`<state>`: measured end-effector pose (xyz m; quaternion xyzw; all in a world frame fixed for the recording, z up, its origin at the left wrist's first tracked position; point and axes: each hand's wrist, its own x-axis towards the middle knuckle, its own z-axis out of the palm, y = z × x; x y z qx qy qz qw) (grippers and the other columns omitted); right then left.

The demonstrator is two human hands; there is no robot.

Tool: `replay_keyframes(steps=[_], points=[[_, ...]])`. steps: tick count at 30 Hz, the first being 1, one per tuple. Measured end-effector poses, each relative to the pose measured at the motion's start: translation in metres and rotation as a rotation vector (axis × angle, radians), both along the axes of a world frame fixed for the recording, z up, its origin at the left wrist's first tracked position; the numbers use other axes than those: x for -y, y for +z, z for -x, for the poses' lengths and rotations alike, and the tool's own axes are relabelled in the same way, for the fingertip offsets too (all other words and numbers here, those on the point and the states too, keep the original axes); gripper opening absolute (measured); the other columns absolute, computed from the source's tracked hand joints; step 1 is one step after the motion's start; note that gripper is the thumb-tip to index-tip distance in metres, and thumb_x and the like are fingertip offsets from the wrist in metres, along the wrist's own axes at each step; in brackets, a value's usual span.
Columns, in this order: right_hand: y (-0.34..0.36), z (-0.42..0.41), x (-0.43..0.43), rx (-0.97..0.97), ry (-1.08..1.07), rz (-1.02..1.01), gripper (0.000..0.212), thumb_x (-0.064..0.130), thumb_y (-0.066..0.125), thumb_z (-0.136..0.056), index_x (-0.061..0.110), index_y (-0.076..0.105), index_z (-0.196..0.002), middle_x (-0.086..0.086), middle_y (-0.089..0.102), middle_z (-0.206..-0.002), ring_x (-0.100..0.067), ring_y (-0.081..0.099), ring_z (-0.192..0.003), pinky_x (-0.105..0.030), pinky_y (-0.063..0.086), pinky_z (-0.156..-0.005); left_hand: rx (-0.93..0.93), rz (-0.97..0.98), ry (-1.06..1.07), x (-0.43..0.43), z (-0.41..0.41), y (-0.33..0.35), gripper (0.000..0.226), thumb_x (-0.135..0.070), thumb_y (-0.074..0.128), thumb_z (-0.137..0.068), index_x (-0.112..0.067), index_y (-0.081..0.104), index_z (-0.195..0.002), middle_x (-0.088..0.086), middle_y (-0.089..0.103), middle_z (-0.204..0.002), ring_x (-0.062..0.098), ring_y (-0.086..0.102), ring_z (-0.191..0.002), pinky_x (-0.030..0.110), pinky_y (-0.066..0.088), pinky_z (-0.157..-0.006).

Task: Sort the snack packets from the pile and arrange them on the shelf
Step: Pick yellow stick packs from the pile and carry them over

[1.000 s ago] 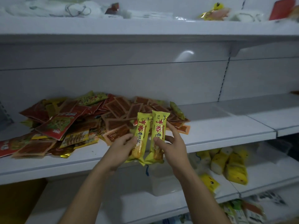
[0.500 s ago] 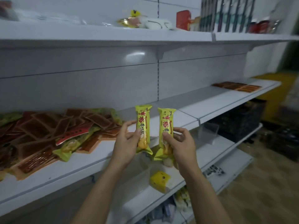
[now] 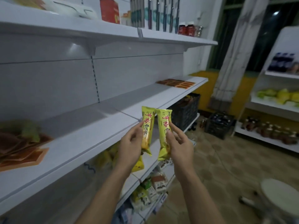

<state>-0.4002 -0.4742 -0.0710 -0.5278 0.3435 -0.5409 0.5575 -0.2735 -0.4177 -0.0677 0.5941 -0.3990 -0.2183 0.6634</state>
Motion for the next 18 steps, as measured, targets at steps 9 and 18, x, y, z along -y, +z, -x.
replay_keyframes(steps=[9, 18], points=[[0.007, 0.032, 0.085, -0.09, 0.04, 0.069, 0.063, -0.004, 0.058, -0.089, 0.035, 0.051, -0.138, 0.014, 0.075, -0.095, -0.011, 0.069, -0.081, -0.035, 0.059, -0.068, -0.063, 0.024, -0.35, 0.105, 0.019, -0.007, 0.055, -0.008, 0.062, -0.094, -0.035, 0.051, -0.141, -0.005, 0.066, -0.127, 0.015, 0.068, -0.104, 0.026, 0.057, -0.073], [-0.001, 0.057, 0.223, -0.129, -0.165, 0.079, 0.058, -0.011, 0.062, -0.085, 0.029, 0.056, -0.126, -0.001, 0.068, -0.114, -0.014, 0.069, -0.094, -0.028, 0.057, -0.069, -0.122, 0.042, -0.439, 0.259, 0.032, -0.006, 0.059, 0.0, 0.063, -0.091, -0.03, 0.048, -0.14, 0.002, 0.065, -0.118, 0.003, 0.07, -0.089, 0.02, 0.056, -0.066]])
